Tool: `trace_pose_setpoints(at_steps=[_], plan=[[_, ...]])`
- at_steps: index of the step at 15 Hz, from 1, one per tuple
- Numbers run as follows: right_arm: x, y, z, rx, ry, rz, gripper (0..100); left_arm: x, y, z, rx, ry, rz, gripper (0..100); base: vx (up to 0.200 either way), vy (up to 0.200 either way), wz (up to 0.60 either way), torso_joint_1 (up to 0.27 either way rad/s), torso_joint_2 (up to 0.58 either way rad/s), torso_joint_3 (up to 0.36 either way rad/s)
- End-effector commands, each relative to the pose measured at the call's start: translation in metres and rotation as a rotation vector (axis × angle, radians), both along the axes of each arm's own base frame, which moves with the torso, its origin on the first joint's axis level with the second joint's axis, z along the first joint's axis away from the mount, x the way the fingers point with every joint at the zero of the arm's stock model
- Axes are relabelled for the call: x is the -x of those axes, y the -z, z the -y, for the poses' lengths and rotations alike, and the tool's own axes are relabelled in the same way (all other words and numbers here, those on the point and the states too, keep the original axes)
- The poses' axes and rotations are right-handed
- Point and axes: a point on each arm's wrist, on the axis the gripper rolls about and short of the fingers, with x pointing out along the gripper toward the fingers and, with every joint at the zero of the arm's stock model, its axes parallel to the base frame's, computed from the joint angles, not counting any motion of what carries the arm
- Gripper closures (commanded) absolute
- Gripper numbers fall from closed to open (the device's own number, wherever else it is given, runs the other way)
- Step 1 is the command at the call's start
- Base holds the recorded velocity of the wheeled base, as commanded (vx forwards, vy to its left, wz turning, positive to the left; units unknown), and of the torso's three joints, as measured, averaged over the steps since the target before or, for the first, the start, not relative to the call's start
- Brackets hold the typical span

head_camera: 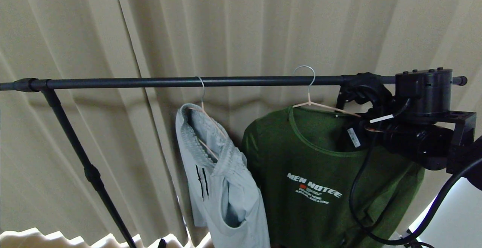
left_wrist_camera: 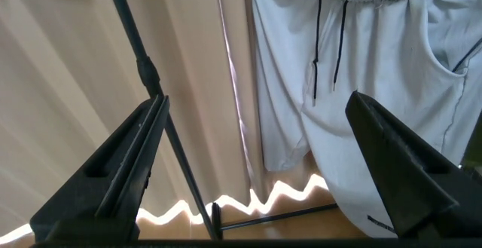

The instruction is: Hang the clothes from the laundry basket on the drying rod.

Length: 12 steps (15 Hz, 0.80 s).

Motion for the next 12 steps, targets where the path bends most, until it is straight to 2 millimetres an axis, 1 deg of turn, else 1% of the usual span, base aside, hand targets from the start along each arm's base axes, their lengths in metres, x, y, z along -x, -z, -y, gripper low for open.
trace_pose_setpoints(at_steps=[1, 6, 10, 11, 12], plan=[[0.003, 0.001, -0.007, 0.002, -0.026, -0.004, 100, 0.0, 0.0, 0.0, 0.0, -0.001, -0.002, 0, 0.0, 0.0, 0.0, 0.0, 0.0, 0.0], [0.0, 0.01, -0.017, 0.012, -0.054, -0.029, 100, 0.0, 0.0, 0.0, 0.002, -0.001, -0.002, 0, 0.0, 0.0, 0.0, 0.0, 0.0, 0.0], [0.001, 0.01, -0.018, 0.012, -0.06, -0.031, 100, 0.0, 0.0, 0.0, 0.002, -0.001, -0.002, 0, 0.0, 0.0, 0.0, 0.0, 0.0, 0.0], [0.0, 0.011, -0.018, 0.013, -0.06, -0.032, 0, 0.0, 0.0, 0.0, 0.002, -0.001, -0.001, 0, 0.0, 0.0, 0.0, 0.0, 0.0, 0.0], [0.001, 0.01, -0.018, 0.012, -0.061, -0.032, 0, 0.0, 0.0, 0.0, 0.002, -0.001, -0.002, 0, 0.0, 0.0, 0.0, 0.0, 0.0, 0.0]])
